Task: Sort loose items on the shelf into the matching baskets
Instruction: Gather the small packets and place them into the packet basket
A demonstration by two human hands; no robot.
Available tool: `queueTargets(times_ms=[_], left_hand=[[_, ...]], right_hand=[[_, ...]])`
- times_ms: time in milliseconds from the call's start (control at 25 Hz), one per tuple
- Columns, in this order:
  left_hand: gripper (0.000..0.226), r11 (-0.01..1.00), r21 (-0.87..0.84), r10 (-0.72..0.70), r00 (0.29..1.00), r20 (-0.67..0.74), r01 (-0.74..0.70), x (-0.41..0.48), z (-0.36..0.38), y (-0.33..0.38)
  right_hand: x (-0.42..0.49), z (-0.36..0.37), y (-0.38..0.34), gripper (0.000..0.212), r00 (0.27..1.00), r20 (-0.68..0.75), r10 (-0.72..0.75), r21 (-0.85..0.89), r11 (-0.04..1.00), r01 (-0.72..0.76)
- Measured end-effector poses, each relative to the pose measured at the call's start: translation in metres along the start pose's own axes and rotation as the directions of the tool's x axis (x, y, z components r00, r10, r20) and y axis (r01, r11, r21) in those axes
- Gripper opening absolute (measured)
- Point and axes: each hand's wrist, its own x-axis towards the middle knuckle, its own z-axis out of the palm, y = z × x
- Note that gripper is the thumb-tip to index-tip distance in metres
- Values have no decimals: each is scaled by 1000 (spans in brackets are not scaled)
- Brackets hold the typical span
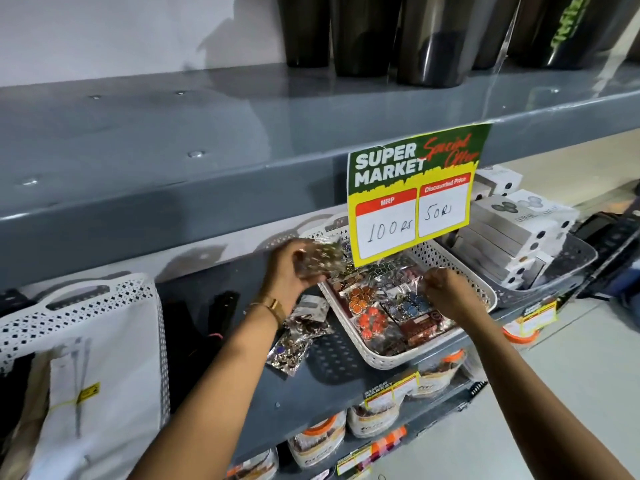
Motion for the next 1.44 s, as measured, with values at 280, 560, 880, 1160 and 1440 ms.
queueTargets(times_ms=[280, 560, 880, 1160, 1440], left_hand=[[30, 286, 910, 96, 954, 284, -300, -17, 51, -54], [38, -213, 950, 301, 910, 284, -226, -20, 48, -87], [34, -163, 962, 386, 883, 267, -220, -19, 49, -88], [23, -236, 932, 349, 871, 346, -275, -27, 55, -81], [18, -78, 929, 195, 908, 371, -363, -31, 53, -81]], right_hand=[[-1, 7, 11, 11, 995, -103, 0, 45, 999, 5], [-4, 9, 7, 16, 994, -109, -19, -46, 999, 14], [-8, 10, 7, 19, 992, -122, 7, -50, 999, -13], [-8, 11, 5, 18, 993, -118, 12, -55, 998, -19], [-9, 10, -1, 14, 997, -76, -28, -116, 993, 19]])
